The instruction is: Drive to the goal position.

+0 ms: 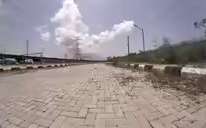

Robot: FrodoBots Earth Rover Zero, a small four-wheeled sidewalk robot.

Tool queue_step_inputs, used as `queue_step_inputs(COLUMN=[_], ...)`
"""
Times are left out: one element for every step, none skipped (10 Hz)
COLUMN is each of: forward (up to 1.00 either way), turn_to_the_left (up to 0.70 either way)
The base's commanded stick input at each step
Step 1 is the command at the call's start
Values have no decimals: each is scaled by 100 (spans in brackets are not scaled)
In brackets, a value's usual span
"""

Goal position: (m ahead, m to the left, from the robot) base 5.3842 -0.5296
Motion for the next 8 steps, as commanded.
queue_step_inputs(forward=[70,70,70,70,70,70,70,70], turn_to_the_left=[0,0,0,0,0,0,0,0])
